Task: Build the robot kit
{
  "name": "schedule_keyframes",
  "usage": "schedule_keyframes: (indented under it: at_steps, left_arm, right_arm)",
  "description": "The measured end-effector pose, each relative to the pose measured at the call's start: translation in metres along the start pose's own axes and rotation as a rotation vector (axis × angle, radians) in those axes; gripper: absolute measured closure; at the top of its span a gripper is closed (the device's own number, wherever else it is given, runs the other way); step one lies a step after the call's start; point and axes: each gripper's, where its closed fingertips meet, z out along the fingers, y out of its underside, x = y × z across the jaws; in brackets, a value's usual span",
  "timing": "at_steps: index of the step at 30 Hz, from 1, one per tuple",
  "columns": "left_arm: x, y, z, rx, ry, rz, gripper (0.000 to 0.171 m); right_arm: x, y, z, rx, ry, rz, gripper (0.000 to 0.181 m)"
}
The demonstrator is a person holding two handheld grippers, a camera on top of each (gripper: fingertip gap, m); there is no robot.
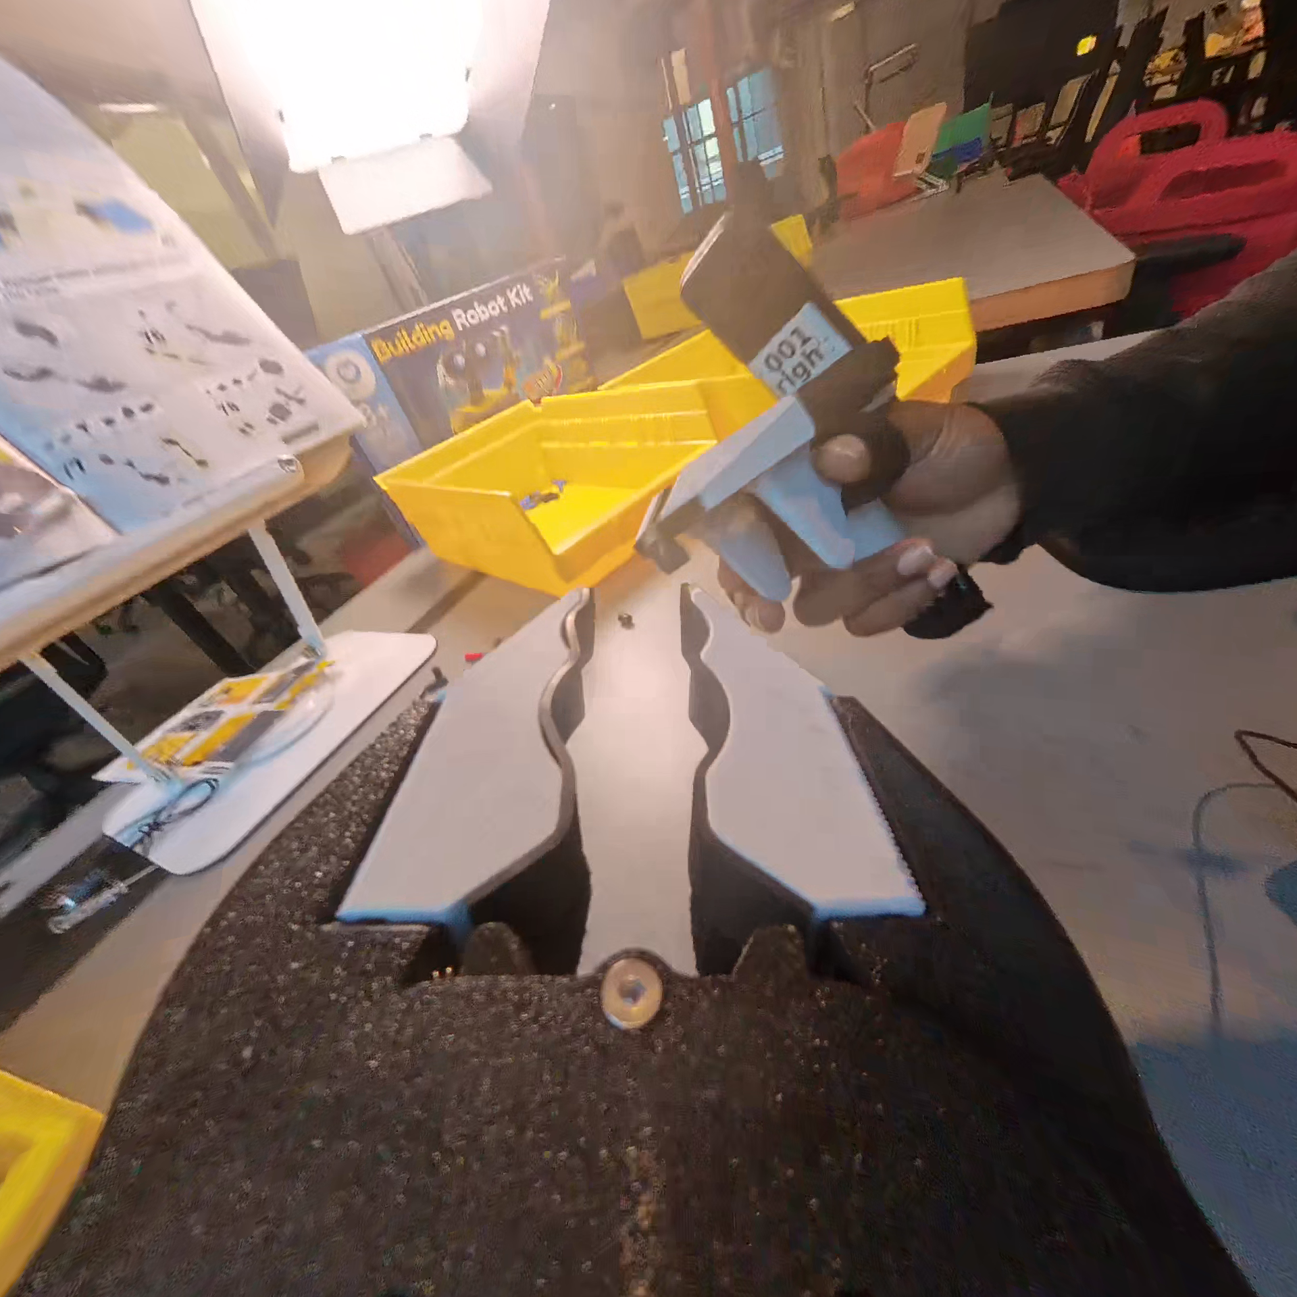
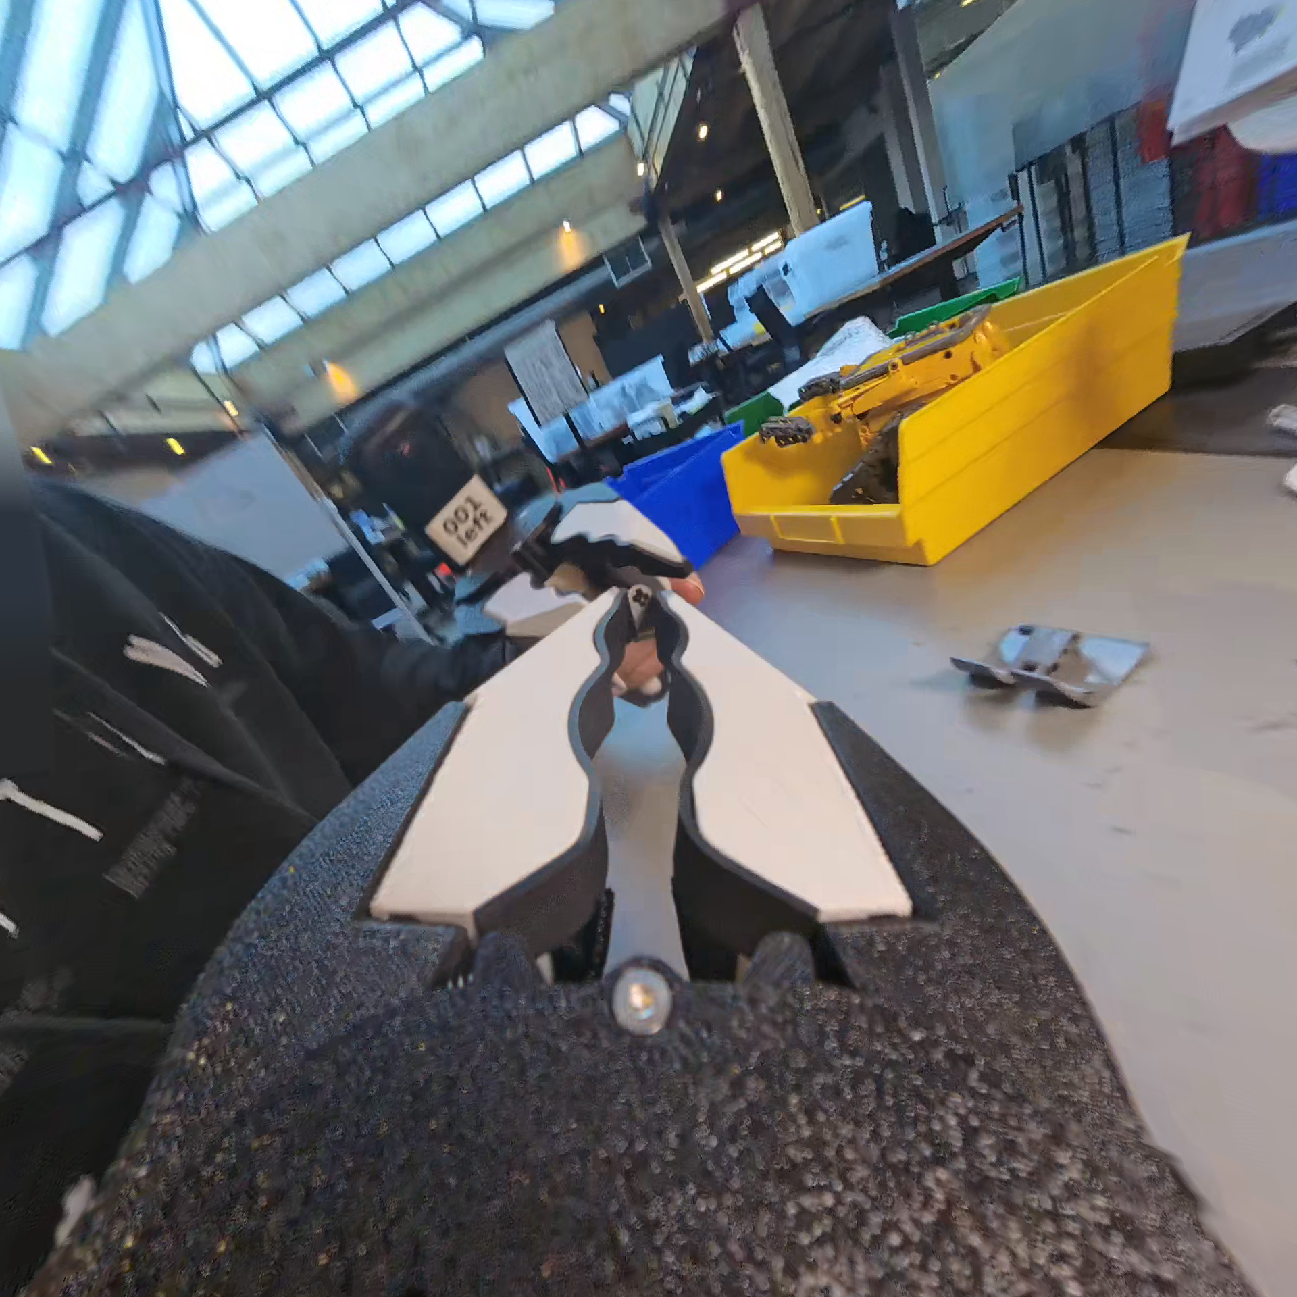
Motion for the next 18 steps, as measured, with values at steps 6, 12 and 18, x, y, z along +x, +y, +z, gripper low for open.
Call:
schedule_keyframes:
  at_steps: [6, 12, 18]
  left_arm:
    - [0.006, -0.001, 0.001, -0.026, -0.044, 0.124, 0.146]
    - [0.013, 0.005, 0.005, -0.057, -0.024, 0.172, 0.155]
    - [0.014, 0.009, 0.004, -0.076, -0.006, 0.156, 0.158]
  right_arm:
    - [0.001, 0.003, 0.007, 0.111, -0.092, 0.377, 0.174]
    - [0.002, 0.017, 0.013, 0.069, -0.073, 0.395, 0.174]
    - [0.002, 0.023, 0.014, 0.038, -0.068, 0.394, 0.174]
